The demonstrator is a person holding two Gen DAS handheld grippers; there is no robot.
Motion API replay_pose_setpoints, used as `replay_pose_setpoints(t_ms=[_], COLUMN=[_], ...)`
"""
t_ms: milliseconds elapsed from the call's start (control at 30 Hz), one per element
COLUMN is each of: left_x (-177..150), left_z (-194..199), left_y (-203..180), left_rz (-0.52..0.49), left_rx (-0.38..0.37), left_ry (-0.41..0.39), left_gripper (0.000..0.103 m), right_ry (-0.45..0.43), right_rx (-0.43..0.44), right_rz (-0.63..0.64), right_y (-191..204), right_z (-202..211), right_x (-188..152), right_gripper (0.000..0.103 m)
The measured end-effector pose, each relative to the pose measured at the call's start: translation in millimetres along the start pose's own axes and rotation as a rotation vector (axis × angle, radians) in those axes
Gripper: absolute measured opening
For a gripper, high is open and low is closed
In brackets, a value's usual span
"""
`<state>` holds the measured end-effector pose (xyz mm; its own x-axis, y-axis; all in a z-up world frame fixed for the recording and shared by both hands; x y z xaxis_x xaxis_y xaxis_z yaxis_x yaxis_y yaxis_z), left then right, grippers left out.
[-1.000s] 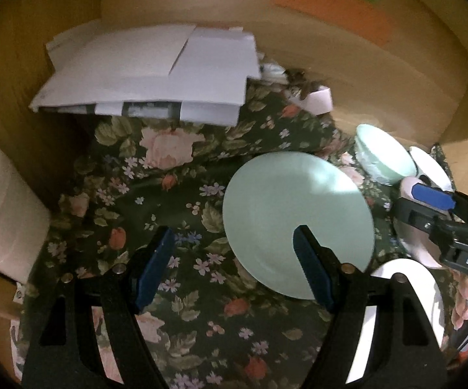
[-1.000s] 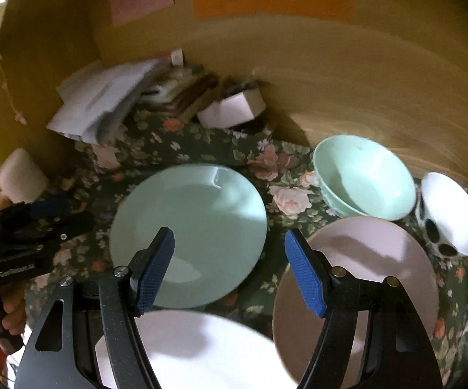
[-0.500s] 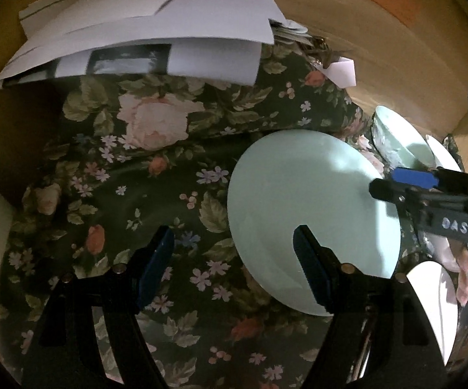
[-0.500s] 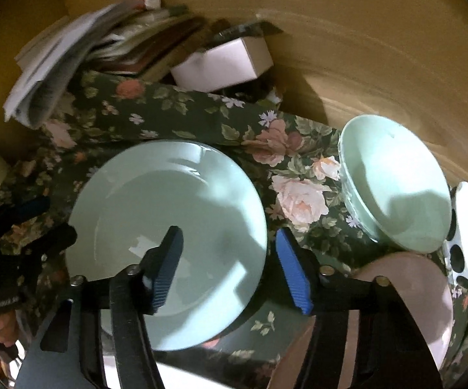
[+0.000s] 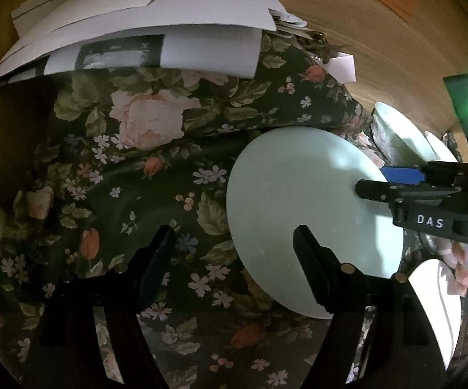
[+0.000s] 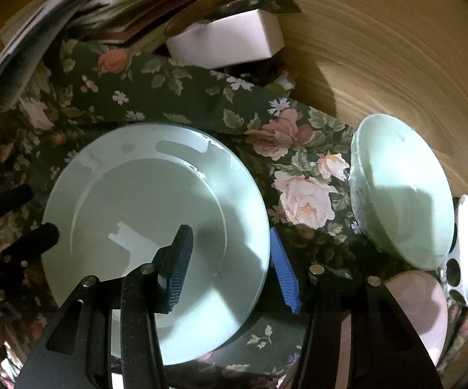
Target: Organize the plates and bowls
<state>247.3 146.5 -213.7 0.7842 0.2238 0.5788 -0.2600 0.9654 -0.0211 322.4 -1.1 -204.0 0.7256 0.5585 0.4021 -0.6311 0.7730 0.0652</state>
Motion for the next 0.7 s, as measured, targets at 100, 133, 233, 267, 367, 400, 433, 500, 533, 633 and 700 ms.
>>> replay_pose_setpoints(t_ms=[100,133,233,267,367,400,433,500,533,633,700], left_x=[-1,-2,-4,-5,-10,-13,-15,-20,-22,-25,-25], left_z=[4,7,8,8,7,7,6,4,2,2,2], left_y=[7,10,16,19,28,31,34,38,39,41,41], left_rz=[0.005,0.006,0.011,0.014,0.027,0.031,0.033,0.031,0.029,0.016,0.010], left_rx=[0.001,0.001,0.004,0.005,0.010,0.011,0.010,-0.004,-0.002,0.003,0.003], left_ry=[-0.007,-0.008,-0.003,0.000,0.016,0.024,0.033,0.055,0.061,0.057,0.055], left_gripper=[0.073,0.073,0.069,0.068,0.064,0.063,0.061,0.056,0.054,0.050,0.049], right_ry=[-0.002,0.001,0.002,-0.001,-0.007,-0.009,-0.013,-0.022,-0.028,-0.043,-0.045], right_rx=[0.046,0.076,0.115,0.124,0.168,0.184,0.203,0.217,0.221,0.230,0.234], right_rz=[-0.008,-0.011,0.006,0.014,0.022,0.021,0.020,0.019,0.020,0.004,-0.008], right_y=[4,7,20,25,39,43,46,51,54,57,57], right_z=[0,1,3,4,5,6,6,7,8,10,11], right_x=[-1,-2,-7,-9,-18,-21,-24,-29,-33,-41,-43], right_gripper=[0.044,0.044,0.042,0.042,0.042,0.042,0.041,0.041,0.041,0.040,0.040])
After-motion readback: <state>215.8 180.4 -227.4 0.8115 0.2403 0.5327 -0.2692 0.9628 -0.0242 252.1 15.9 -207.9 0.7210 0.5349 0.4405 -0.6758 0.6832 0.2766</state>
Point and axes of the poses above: each gripper's, at about its wrist camera, not at the fingertips, and z roughly against the way its jaws point, y to its left, x to its top, the point moved 1 cm from there along -z, roughly the way its jaws point, and after that the axes turned 8 degrees about x, right-handed, at the moved point
